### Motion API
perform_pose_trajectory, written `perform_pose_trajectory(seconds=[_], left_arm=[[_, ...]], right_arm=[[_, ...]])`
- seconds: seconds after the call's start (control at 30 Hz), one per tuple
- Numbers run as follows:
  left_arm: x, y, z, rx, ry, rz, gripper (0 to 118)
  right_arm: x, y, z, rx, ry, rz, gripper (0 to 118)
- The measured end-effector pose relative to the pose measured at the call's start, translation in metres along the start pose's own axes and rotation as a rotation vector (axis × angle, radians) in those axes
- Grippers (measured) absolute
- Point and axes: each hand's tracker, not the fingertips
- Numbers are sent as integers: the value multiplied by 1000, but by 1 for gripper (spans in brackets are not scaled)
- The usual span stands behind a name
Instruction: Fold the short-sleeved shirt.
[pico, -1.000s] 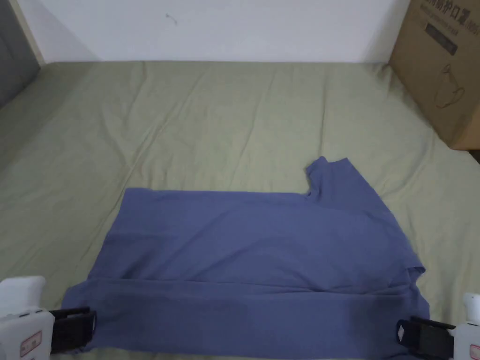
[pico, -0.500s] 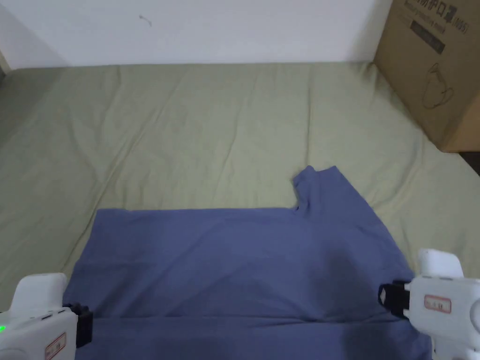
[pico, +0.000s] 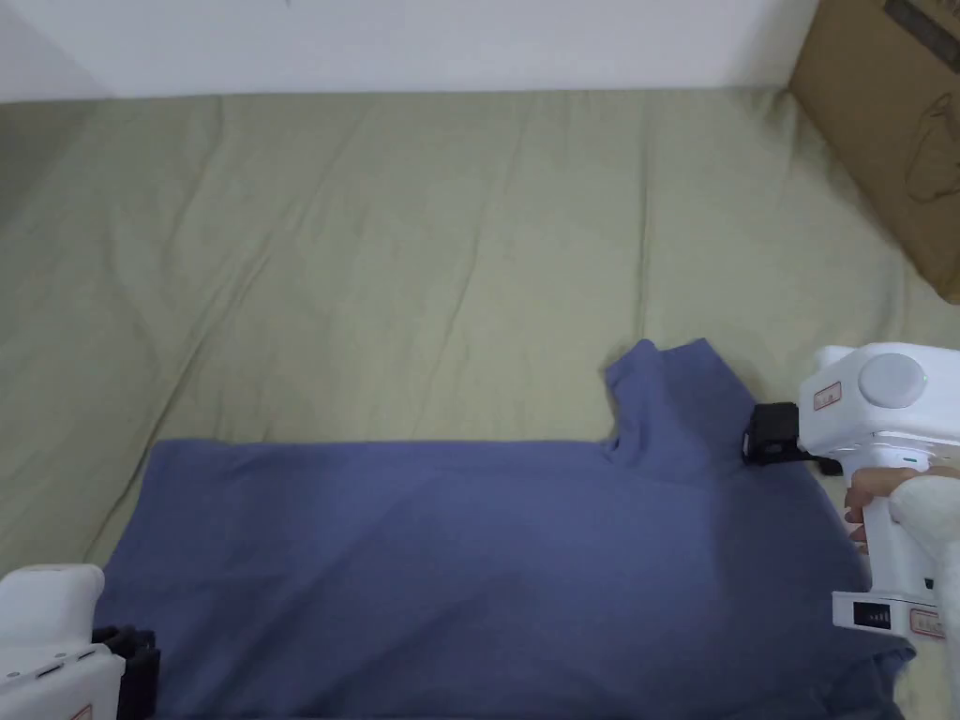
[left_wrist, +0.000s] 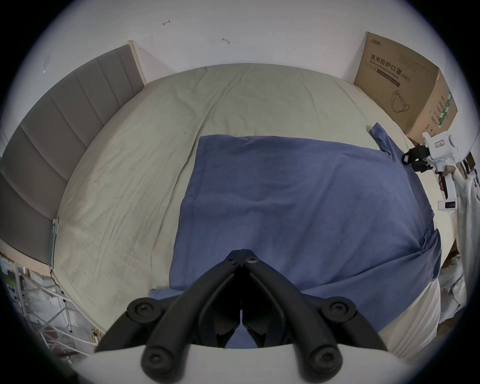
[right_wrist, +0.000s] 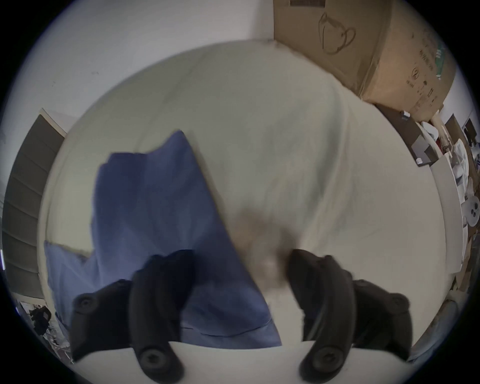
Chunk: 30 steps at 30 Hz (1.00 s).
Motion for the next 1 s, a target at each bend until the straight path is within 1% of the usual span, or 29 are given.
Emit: perform_pose_trajectory(seconds=[0.03, 0.07, 0.1, 0.13, 0.17, 0.2, 0.23, 0.27, 0.3, 0.37, 0.4, 0.43, 0.5, 0.53, 0.57, 0.67, 0.77, 0.8, 0.83, 0.87, 0.9, 0.93, 0.97, 1.0], left_arm=[[-1, 0, -1, -2, 2, 2, 0], [-2, 1, -2, -2, 2, 1, 0], [-3, 1, -2, -1, 1, 2, 2], [-4, 2, -2, 4, -3, 8, 14], [-6, 4, -2, 6, -14, 17, 27], [-7, 6, -2, 8, -22, 27, 37], [-9, 8, -2, 11, -22, 43, 42], [-11, 11, -3, 9, -26, 53, 42], [-13, 16, -3, 8, -25, 55, 55], [-16, 29, -3, 26, -26, 62, 72], [-16, 39, -4, 30, -22, 60, 83], [-17, 52, -6, 41, -14, 58, 90], [-20, 81, -17, 91, -18, 51, 106], [-20, 95, -27, 105, -29, 45, 112], [-20, 111, -43, 101, -24, 37, 115], [-19, 151, -97, 25, 22, -1, 114], [-23, 167, -151, -66, 40, 4, 114], [-24, 166, -165, -97, 55, 13, 111], [-26, 163, -178, -149, 89, 24, 102], [-32, 158, -182, -197, 77, 54, 103], [-33, 155, -176, -104, 25, 105, 98], [-34, 156, -169, -111, 23, 99, 90], [-30, 159, -163, -112, 35, 80, 78], [-27, 160, -158, -103, 36, 32, 60]], right_arm=[[-1, -1, 2, 25, 3, 16, 68], [-3, -2, 8, 29, 11, 23, 54], [-4, -2, 13, 32, 16, 20, 10], [-5, -3, 19, 50, 31, 37, 0], [-8, -3, 21, 50, 82, 39, 0], [-11, -4, 22, 43, 52, 37, 0], [-12, -5, 20, 33, 61, 67, 0], [-14, -5, 20, 25, 61, 60, 0], [-14, -6, 21, 26, 56, 59, 0], [-14, -6, 25, 39, 52, 48, 0], [-12, -5, 28, 48, 65, 29, 0], [-10, -5, 32, 56, 88, 23, 0], [-13, -4, 38, 64, 84, 27, 0], [-13, -5, 38, 69, 81, 32, 0], [-13, -4, 37, 70, 83, 33, 0], [-13, -7, 35, 65, 90, 24, 0], [-12, -9, 29, 59, 98, 10, 0], [-12, -9, 28, 56, 99, 6, 0], [-12, -10, 27, 54, 102, 3, 0], [-13, -10, 27, 52, 104, 3, 0], [-14, -11, 27, 50, 105, 5, 0], [-15, -11, 27, 51, 104, 11, 0], [-17, -11, 27, 51, 103, 20, 0], [-18, -10, 26, 48, 104, 32, 0]])
